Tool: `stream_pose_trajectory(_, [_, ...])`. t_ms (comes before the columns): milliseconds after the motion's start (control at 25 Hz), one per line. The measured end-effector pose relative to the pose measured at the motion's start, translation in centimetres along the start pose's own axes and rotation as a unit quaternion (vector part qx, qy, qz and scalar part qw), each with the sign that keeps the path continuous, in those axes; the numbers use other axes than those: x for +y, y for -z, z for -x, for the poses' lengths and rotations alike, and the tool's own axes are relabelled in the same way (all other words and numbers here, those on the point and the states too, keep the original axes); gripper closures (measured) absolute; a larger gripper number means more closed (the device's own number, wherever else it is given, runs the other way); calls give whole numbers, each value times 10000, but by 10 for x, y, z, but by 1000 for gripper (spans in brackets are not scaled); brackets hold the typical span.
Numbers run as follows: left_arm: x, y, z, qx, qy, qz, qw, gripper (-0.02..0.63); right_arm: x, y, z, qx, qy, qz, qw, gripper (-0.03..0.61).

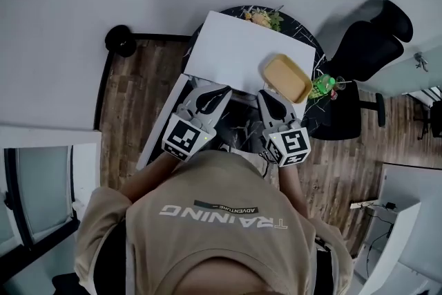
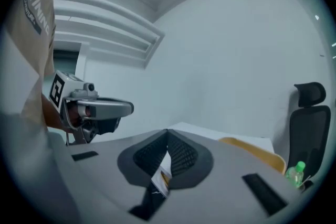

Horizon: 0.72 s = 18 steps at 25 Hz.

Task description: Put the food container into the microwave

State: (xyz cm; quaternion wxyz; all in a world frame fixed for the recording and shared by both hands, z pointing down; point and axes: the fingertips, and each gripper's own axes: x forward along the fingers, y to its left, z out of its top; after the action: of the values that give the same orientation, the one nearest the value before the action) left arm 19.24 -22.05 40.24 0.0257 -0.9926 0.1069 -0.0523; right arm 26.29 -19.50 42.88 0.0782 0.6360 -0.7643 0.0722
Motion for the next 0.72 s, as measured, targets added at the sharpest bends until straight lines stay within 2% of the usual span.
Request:
stream_pose_trajectory(120, [8, -1, -8, 4, -54, -7, 10000, 623, -5, -17, -6, -180, -148, -14, 9997, 569])
stream_pose_trajectory(360, [25, -5, -22, 35, -156, 76, 9998, 623, -20, -38, -20, -278, -159, 146, 9994, 569])
stream_pose_trajectory(720, [33, 3, -35, 180, -182, 41, 9997, 624, -31, -36, -30, -265, -288, 210, 9990, 569])
